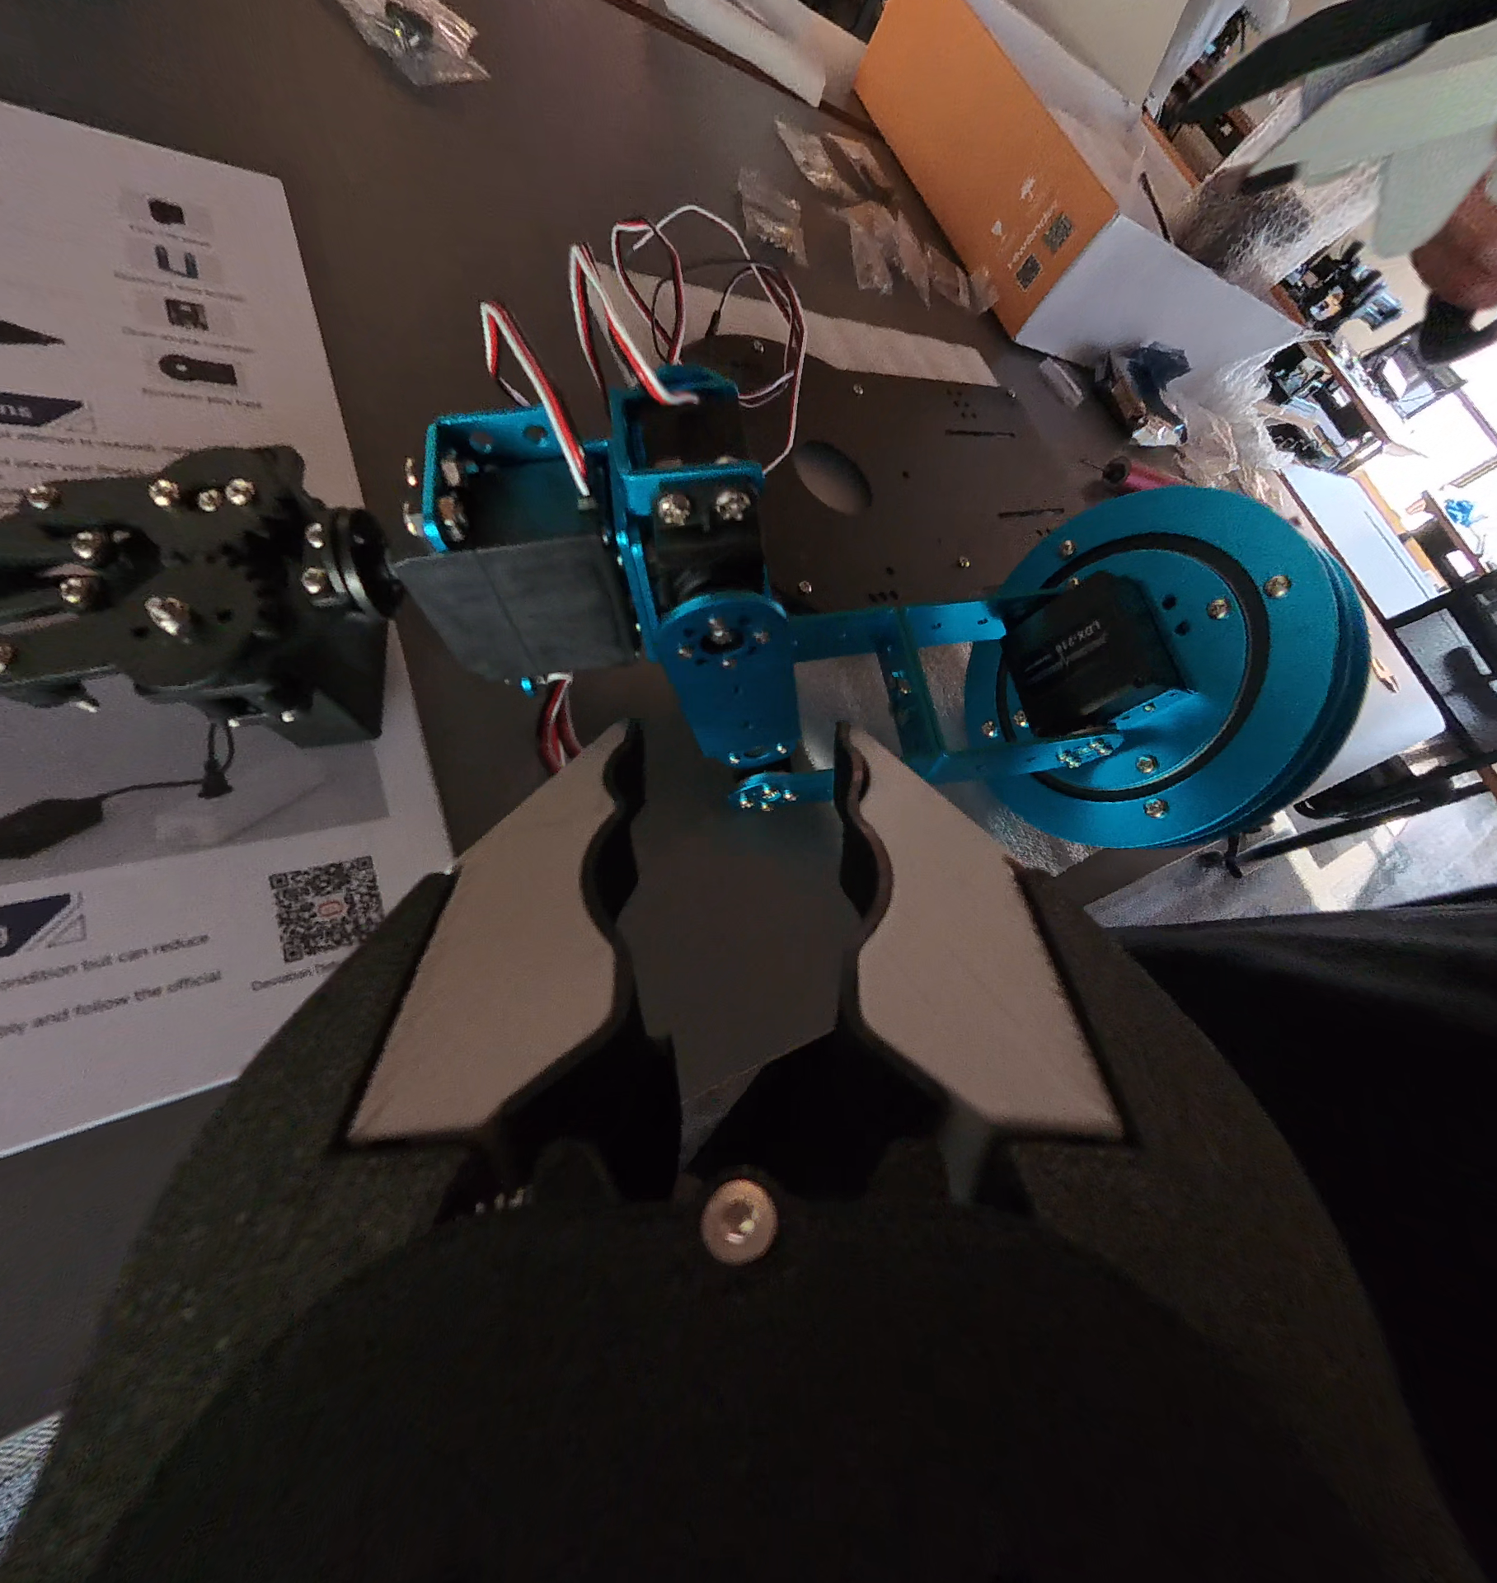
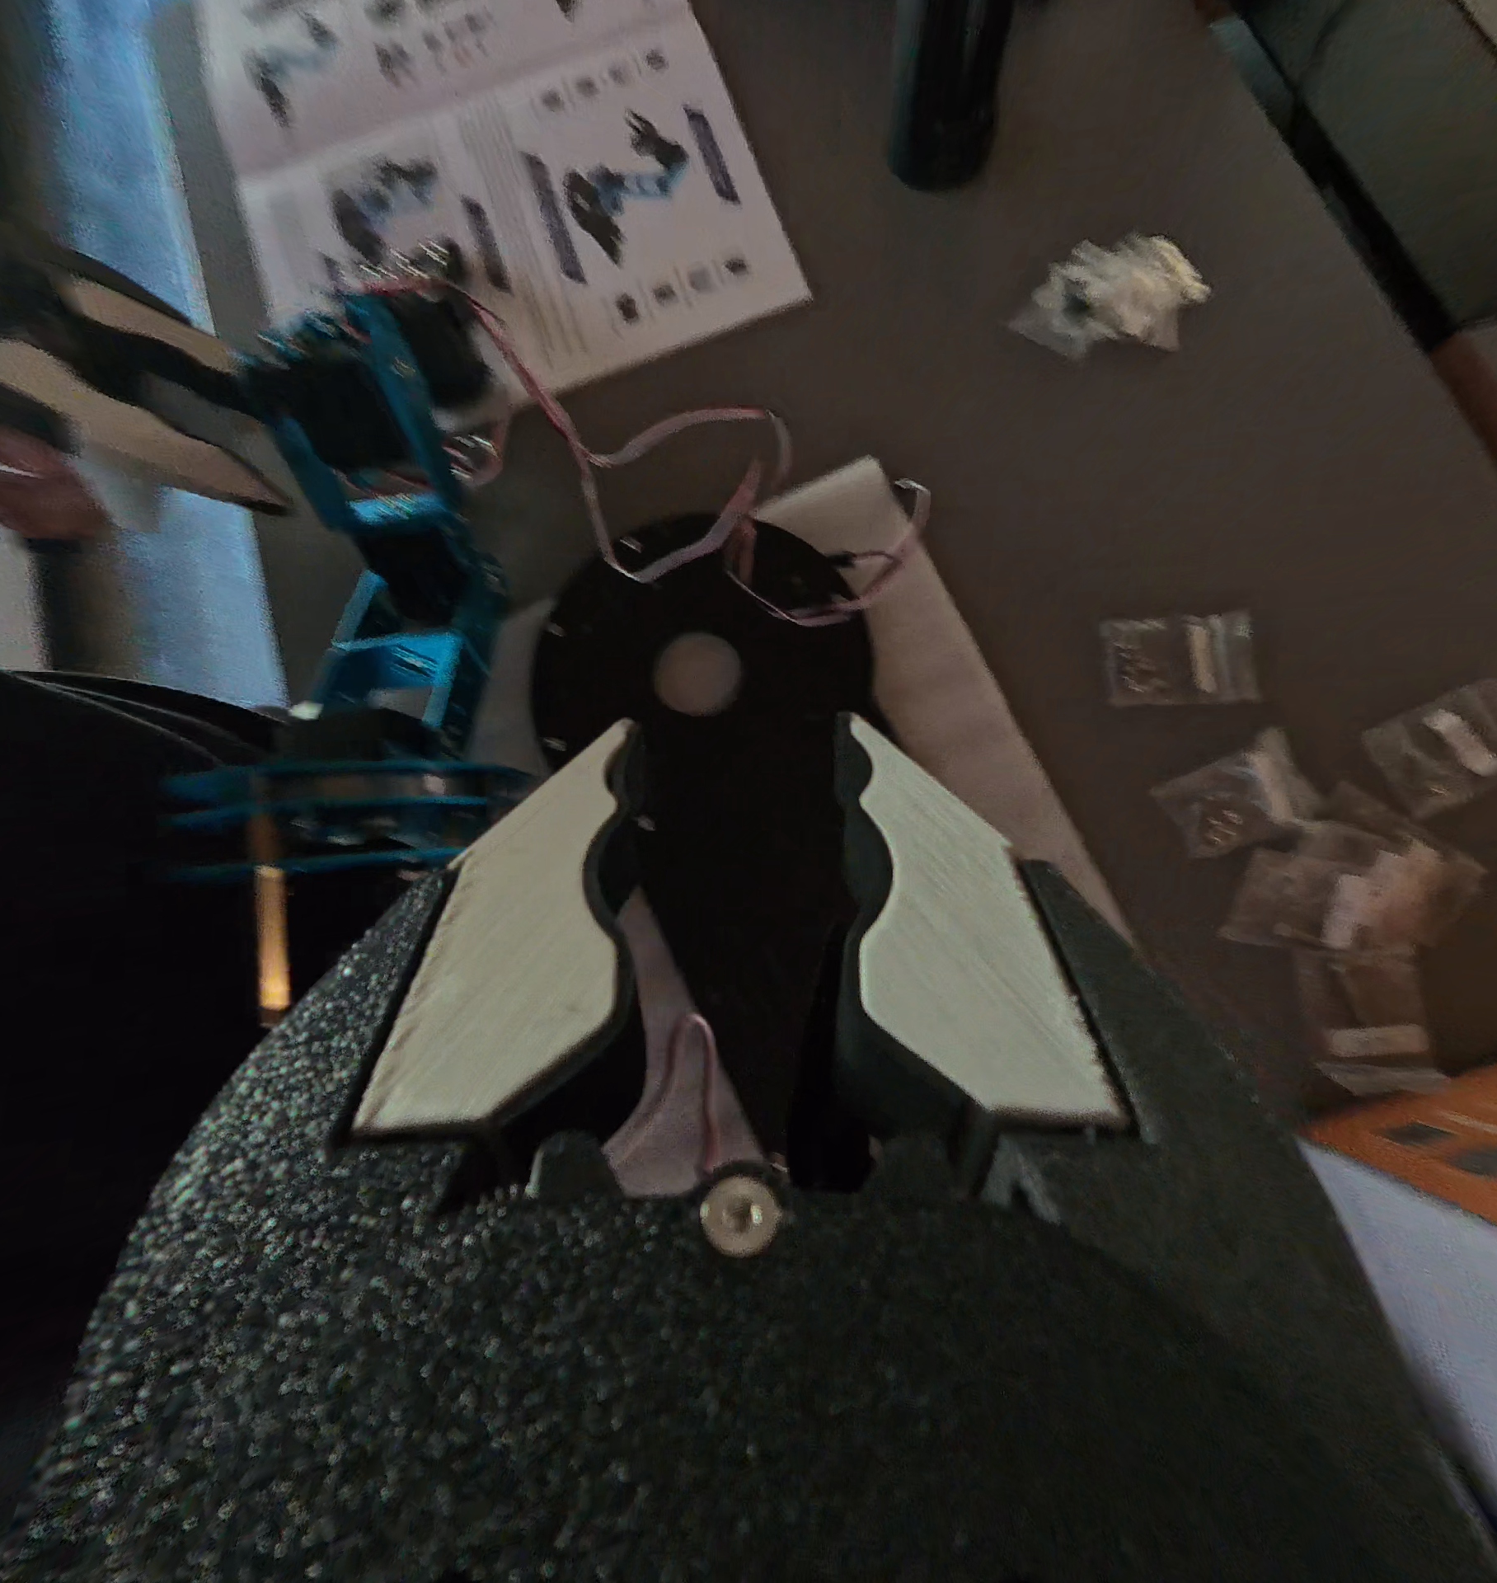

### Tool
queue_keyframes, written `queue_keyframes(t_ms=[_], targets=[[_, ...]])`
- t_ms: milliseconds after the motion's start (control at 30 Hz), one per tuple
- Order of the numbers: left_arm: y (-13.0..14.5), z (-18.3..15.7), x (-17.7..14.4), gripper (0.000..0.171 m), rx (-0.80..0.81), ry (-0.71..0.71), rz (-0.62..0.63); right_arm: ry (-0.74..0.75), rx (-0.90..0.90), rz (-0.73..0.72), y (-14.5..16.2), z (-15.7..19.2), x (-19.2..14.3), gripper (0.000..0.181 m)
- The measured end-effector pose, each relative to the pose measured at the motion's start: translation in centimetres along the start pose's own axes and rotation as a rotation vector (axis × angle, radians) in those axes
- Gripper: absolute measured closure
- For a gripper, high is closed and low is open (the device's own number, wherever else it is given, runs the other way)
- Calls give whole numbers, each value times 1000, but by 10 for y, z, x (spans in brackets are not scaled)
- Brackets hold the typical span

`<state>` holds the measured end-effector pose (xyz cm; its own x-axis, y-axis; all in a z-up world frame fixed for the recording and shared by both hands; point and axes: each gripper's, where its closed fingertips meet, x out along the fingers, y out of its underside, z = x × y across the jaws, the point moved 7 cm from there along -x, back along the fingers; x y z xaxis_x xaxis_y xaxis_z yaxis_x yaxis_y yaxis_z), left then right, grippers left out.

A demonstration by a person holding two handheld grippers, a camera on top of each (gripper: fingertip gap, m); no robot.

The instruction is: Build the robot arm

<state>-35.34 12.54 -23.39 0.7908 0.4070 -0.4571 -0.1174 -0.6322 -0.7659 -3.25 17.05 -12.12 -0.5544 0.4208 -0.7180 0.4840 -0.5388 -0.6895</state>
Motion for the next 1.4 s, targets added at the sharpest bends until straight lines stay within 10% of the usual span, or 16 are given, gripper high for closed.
queue_keyframes(t_ms=[433, 667, 1100, 1400], targets=[[8, 24, -14, 134, 48, 16, 30, -138, 12, 195, -60, 164, 137, 94], [15, 49, -43, 134, -13, 29, -22, 4, -5, 440, -48, 159, 201, 89], [18, 70, -30, 134, -113, 121, -33, 60, 21, 509, -59, 166, 204, 100], [6, 78, -38, 128, -199, 168, -68, 156, -192, 353, -131, 186, 181, 117]])
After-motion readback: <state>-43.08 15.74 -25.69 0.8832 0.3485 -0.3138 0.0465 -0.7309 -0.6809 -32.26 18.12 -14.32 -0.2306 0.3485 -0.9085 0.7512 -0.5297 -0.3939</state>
